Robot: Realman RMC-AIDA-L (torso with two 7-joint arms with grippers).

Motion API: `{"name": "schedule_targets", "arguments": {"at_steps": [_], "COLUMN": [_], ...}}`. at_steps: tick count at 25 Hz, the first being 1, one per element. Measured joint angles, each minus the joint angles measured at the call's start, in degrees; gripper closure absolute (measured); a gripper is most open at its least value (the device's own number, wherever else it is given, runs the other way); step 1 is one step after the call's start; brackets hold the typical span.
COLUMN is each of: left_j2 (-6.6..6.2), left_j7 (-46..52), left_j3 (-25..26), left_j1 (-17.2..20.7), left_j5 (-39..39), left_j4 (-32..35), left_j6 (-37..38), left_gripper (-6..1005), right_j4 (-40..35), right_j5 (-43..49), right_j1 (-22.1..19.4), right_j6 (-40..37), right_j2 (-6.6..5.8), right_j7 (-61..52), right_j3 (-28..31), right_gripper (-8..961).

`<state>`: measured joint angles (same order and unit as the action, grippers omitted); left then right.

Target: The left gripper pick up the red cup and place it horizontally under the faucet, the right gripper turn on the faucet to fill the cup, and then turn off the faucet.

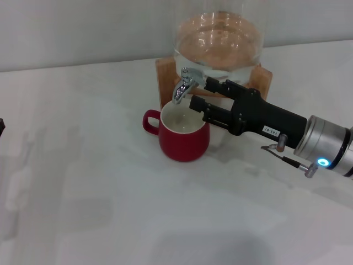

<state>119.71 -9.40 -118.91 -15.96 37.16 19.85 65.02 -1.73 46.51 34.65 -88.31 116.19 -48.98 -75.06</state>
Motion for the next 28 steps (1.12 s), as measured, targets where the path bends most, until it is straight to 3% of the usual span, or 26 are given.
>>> {"name": "schedule_targets", "arguments": {"at_steps": [28], "left_j2": [0.0], "left_j7": [0.03], "left_j3": [0.0], "left_j1": [-0.57], "left_j5": [-0.03], "left_j4": [-0.78], "left_j6": [0.03], "left_gripper": [119], "right_j4": [-2.14], "right_j5": [-0.09], "right_j1": [0.25], "right_j6": [-0.77], "right_j2": [0.0], "right_j7": [-2.35], "right_j3": [-2.89], "right_gripper": [232]}}
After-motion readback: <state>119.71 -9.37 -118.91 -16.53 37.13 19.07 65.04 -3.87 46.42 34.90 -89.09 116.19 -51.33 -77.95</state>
